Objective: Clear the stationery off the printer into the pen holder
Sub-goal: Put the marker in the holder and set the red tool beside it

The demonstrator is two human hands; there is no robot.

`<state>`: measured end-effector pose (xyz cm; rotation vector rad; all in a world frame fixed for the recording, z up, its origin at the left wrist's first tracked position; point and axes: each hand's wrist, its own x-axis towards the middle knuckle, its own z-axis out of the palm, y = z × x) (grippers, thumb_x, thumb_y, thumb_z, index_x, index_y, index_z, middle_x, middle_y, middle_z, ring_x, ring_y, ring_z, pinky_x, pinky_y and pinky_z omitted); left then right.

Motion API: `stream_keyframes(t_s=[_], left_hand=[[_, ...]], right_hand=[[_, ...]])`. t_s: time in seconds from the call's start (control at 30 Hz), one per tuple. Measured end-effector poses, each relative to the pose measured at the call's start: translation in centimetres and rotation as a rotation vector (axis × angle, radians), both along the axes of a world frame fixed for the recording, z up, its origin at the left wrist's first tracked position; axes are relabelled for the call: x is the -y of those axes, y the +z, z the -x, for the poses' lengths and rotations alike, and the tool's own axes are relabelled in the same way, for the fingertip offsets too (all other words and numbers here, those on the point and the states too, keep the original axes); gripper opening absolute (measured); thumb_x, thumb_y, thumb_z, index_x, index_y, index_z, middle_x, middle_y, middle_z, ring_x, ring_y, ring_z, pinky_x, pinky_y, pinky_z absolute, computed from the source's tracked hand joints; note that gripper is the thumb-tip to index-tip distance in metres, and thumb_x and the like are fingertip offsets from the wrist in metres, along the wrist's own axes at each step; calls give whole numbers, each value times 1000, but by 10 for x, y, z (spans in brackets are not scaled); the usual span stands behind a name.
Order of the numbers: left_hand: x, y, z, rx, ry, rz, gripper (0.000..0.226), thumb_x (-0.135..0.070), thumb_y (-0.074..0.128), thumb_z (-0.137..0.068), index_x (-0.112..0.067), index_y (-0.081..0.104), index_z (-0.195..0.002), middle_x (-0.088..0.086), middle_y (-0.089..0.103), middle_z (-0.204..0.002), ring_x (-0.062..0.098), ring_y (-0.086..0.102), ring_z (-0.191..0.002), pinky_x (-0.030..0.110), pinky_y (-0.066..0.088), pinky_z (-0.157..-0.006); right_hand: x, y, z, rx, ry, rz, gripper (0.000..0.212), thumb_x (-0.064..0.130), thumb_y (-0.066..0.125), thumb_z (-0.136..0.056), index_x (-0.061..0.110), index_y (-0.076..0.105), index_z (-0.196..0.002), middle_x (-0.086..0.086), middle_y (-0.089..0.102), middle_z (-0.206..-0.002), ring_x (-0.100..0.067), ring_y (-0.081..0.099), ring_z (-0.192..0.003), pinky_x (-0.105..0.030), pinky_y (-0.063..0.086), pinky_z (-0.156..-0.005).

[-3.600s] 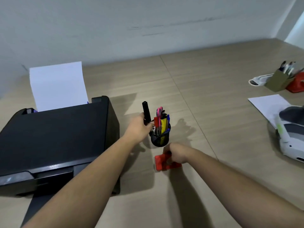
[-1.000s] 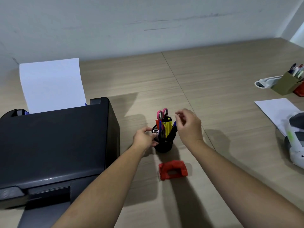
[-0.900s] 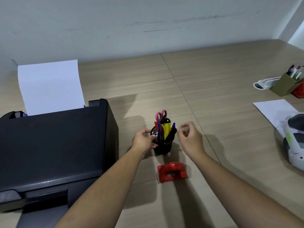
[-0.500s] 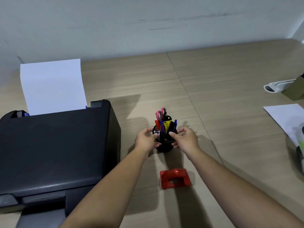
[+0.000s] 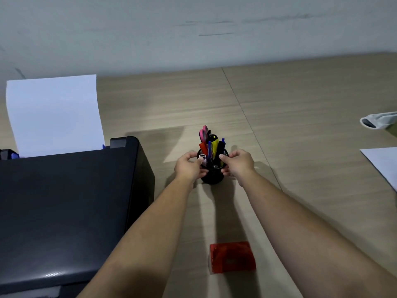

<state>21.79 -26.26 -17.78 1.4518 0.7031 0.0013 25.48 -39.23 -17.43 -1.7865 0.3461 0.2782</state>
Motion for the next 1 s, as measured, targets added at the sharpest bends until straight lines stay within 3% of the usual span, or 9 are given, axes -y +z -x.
stream_keyframes(t_s=[0.13, 0.3, 0.37, 0.47, 0.53, 0.6, 0.7, 0.87, 1.0], left_hand=[[4, -1, 6, 2, 50, -22, 3, -17, 53, -95, -15, 54, -97, 2, 57, -66, 13, 57, -48, 21, 47, -40], [23, 2, 41, -56, 85, 3, 32, -44, 39, -97, -20, 57, -88, 0, 51, -67, 14, 54, -60, 27, 44, -56], [34, -5, 71, -92, 54, -51, 30, -40, 40, -97, -18, 56, -86, -1, 51, -66, 14, 48, -55, 26, 37, -54], [44, -29, 126, -148, -10, -156, 26, -50, 50, -82, -27, 62, -77, -2, 59, -68, 20, 54, -64, 32, 42, -65], [50, -34, 160, -159, -71, -163, 22, -43, 55, -81, -27, 63, -68, -8, 63, -65, 15, 58, -69, 30, 47, -69], [58, -35, 188, -107, -151, -131, 25, -17, 58, -89, -21, 61, -64, -12, 64, -58, 1, 58, -62, 14, 45, -62], [62, -43, 209, -54, -251, -236, 24, -3, 64, -84, -22, 60, -69, -7, 60, -79, 5, 57, -73, 5, 44, -64], [60, -53, 212, -12, -267, -385, 26, -7, 72, -79, -28, 57, -75, 4, 60, -94, 13, 58, -85, 20, 46, -83], [55, -55, 184, -30, -190, -392, 10, -10, 71, -80, -8, 66, -89, 16, 68, -99, 26, 64, -95, 26, 48, -84]], right_hand=[[4, 4, 4, 13, 21, 4, 27, 22, 72, -81, 11, 47, -81, -9, 59, -62, -18, 55, -42, -25, 48, -39], [44, 7, 43, 46, 98, 25, 34, 39, 67, -83, 12, 50, -94, -7, 61, -65, -17, 55, -48, -26, 47, -45], [66, 0, 74, 18, 151, -1, 26, 39, 64, -85, 15, 53, -91, -6, 62, -69, -16, 56, -53, -27, 46, -48], [92, -22, 118, -1, 249, 13, 17, 37, 63, -86, 20, 57, -84, -4, 66, -76, -16, 61, -64, -27, 47, -54], [107, -39, 146, 15, 315, 47, 14, 36, 66, -83, 23, 62, -85, -7, 71, -86, -20, 65, -78, -30, 51, -66], [118, -49, 167, 35, 350, 74, 14, 31, 70, -81, 20, 65, -87, -7, 72, -90, -21, 65, -86, -30, 49, -75], [122, -55, 182, 38, 387, 70, 15, 24, 76, -76, 21, 66, -86, 0, 70, -87, -15, 64, -82, -26, 50, -74], [117, -65, 184, 54, 429, 132, 27, 13, 83, -67, 29, 62, -75, 1, 67, -84, -10, 60, -76, -22, 48, -72], [97, -62, 157, 82, 382, 132, 26, 7, 79, -70, 25, 61, -69, 3, 66, -74, -11, 60, -69, -27, 48, -73]])
